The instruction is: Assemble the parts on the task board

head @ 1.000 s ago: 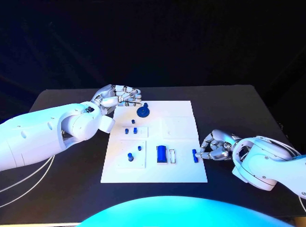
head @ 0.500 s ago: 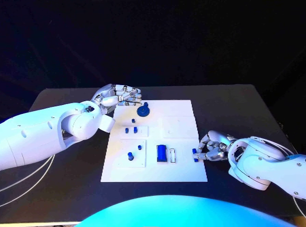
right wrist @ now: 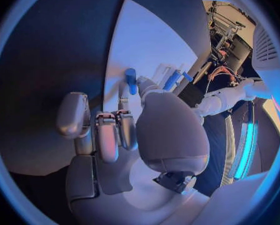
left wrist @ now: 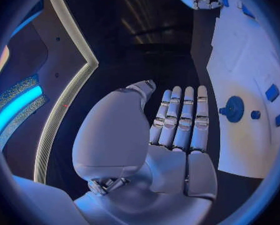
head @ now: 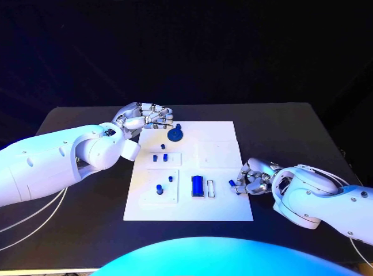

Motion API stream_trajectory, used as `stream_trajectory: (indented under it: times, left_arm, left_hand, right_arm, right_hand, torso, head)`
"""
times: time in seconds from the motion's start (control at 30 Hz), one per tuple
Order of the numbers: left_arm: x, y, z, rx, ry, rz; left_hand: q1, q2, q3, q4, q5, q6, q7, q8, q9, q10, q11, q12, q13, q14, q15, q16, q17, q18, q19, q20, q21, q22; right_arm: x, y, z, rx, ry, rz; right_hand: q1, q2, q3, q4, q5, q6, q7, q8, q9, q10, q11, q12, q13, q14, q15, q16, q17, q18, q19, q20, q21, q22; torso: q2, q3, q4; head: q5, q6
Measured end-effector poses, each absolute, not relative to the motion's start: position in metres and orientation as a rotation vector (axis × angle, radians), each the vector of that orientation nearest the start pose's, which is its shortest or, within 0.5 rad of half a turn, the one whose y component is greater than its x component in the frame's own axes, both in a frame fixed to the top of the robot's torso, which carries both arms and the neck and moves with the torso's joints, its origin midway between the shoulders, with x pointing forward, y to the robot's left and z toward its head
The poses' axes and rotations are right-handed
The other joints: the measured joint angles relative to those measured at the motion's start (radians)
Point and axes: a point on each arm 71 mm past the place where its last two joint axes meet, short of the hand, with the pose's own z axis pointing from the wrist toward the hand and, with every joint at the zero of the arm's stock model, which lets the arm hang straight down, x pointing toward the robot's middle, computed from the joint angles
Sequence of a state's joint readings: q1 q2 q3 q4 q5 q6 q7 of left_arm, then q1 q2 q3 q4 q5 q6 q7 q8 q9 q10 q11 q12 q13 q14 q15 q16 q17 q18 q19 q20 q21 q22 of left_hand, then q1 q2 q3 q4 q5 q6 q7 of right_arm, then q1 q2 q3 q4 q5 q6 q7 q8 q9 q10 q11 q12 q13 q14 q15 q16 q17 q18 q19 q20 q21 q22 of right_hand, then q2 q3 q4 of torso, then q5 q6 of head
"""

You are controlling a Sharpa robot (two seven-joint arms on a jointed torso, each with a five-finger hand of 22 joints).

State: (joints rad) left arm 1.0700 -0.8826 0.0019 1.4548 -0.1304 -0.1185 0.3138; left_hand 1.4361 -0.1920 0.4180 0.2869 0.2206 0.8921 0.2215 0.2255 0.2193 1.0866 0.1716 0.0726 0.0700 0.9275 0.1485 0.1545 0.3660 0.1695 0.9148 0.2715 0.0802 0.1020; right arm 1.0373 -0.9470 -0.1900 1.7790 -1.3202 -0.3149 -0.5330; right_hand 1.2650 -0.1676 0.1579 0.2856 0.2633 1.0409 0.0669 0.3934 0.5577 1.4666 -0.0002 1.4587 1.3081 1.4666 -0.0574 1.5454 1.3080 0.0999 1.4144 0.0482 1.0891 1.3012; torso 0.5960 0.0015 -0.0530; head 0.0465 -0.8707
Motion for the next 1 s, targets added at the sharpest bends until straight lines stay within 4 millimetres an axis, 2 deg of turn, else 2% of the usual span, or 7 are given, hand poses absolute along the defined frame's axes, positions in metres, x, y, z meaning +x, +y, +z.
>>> stream_trajectory:
  times: [0.13, 0.23, 0.47, 0.53, 0.87, 0.97, 1.0]
  left_arm:
    - [0.475, 0.239, -0.233, -1.106, 1.624, -1.532]
    - [0.475, 0.239, -0.233, -1.106, 1.624, -1.531]
    - [0.475, 0.239, -0.233, -1.106, 1.625, -1.532]
    - [0.475, 0.239, -0.233, -1.106, 1.625, -1.532]
    - [0.475, 0.239, -0.234, -1.106, 1.627, -1.532]
    - [0.475, 0.239, -0.234, -1.107, 1.628, -1.532]
    - [0.475, 0.239, -0.234, -1.107, 1.628, -1.532]
  left_hand:
    - [0.000, 0.000, 0.000, 0.000, 0.000, 0.000, 0.000, 0.000, 0.000, 0.000, 0.000, 0.000, 0.000, 0.000, 0.000, 0.000, 0.000, 0.000, 0.000, 0.000, 0.000, 0.000]
    - [0.000, 0.000, 0.000, 0.000, 0.000, 0.000, 0.000, 0.000, 0.000, 0.000, 0.000, 0.000, 0.000, 0.000, 0.000, 0.000, 0.000, 0.000, 0.000, 0.000, 0.000, 0.000]
    - [0.000, 0.000, 0.000, 0.000, 0.000, 0.000, 0.000, 0.000, 0.000, 0.000, 0.000, 0.000, 0.000, 0.000, 0.000, 0.000, 0.000, 0.000, 0.000, 0.000, 0.000, 0.000]
    - [0.000, 0.000, 0.000, 0.000, 0.000, 0.000, 0.000, 0.000, 0.000, 0.000, 0.000, 0.000, 0.000, 0.000, 0.000, 0.000, 0.000, 0.000, 0.000, 0.000, 0.000, 0.000]
    - [-0.004, 0.004, 0.000, 0.000, 0.000, 0.000, 0.000, 0.000, -0.001, 0.000, 0.000, 0.000, 0.000, 0.000, 0.000, 0.000, 0.001, 0.000, 0.000, 0.000, 0.000, -0.002]
    - [-0.004, 0.004, 0.000, 0.000, 0.000, 0.000, 0.000, 0.000, -0.001, 0.000, 0.000, 0.000, 0.000, 0.000, 0.000, 0.000, 0.001, 0.000, 0.000, 0.000, 0.000, -0.002]
    - [-0.004, 0.004, 0.000, 0.000, 0.000, 0.000, 0.000, 0.000, -0.001, 0.000, 0.000, 0.000, 0.000, 0.000, 0.000, 0.000, 0.001, 0.000, 0.000, 0.000, 0.000, -0.002]
  right_arm:
    - [0.374, -0.200, -0.299, 0.138, 2.142, 0.410]
    - [0.374, -0.199, -0.299, 0.118, 2.136, 0.404]
    - [0.375, -0.192, -0.298, 0.068, 2.124, 0.402]
    - [0.375, -0.190, -0.297, 0.057, 2.119, 0.403]
    - [0.371, -0.185, -0.294, 0.032, 2.108, 0.403]
    - [0.369, -0.185, -0.293, 0.045, 2.109, 0.407]
    - [0.369, -0.186, -0.292, 0.053, 2.111, 0.410]
  right_hand:
    - [0.024, -0.023, 0.013, -0.005, 0.000, -0.008, 0.004, -0.002, 0.231, 0.000, 0.000, 0.000, 0.000, -0.003, -0.004, 0.000, 0.000, 0.000, 0.000, 0.000, -0.003, -0.001]
    - [0.047, -0.030, 0.024, -0.010, 0.000, -0.012, 0.004, -0.003, 0.289, 0.000, 0.000, 0.000, 0.000, 0.000, -0.007, 0.000, 0.000, 0.000, 0.000, 0.000, -0.003, 0.000]
    - [0.099, -0.045, 0.063, -0.020, 0.000, -0.015, 0.007, -0.009, 0.286, 0.000, 0.000, -0.005, 0.000, 0.000, -0.007, 0.000, 0.000, 0.000, 0.002, -0.002, -0.007, 0.001]
    - [0.115, -0.045, 0.070, -0.013, 0.002, -0.012, 0.004, -0.009, 0.228, 0.000, 0.000, -0.005, 0.000, 0.000, -0.007, 0.000, 0.000, 0.000, 0.004, -0.004, -0.007, 0.002]
    - [0.156, -0.035, 0.133, 0.040, 0.002, -0.007, -0.001, -0.005, 0.178, 0.000, -0.007, -0.005, 0.000, -0.001, -0.008, 0.000, 0.000, 0.000, 0.007, -0.007, -0.007, 0.007]
    - [0.146, -0.020, 0.172, 0.053, 0.002, -0.020, 0.000, 0.012, 0.130, 0.000, -0.007, -0.005, 0.000, -0.002, -0.013, 0.000, 0.000, 0.000, 0.007, -0.007, -0.007, 0.007]
    - [0.137, -0.011, 0.188, 0.054, 0.002, -0.026, 0.002, 0.021, 0.054, 0.000, -0.007, -0.005, 0.000, -0.002, -0.013, 0.000, 0.000, 0.000, 0.007, -0.007, -0.007, 0.007]
  torso:
    - [0.000, 0.0006, -0.0001]
    - [0.000, 0.0009, -0.0003]
    - [0.000, 0.0009, -0.0015]
    - [0.000, 0.0008, -0.0015]
    - [0.000, 0.0012, -0.0011]
    - [0.000, 0.0011, -0.0015]
    - [0.000, 0.0011, -0.0015]
  head:
    - [0.001, -0.001]
    - [0.001, -0.001]
    - [0.002, 0.001]
    - [0.001, 0.002]
    - [0.002, 0.003]
    - [0.004, 0.002]
    - [0.004, 0.002]
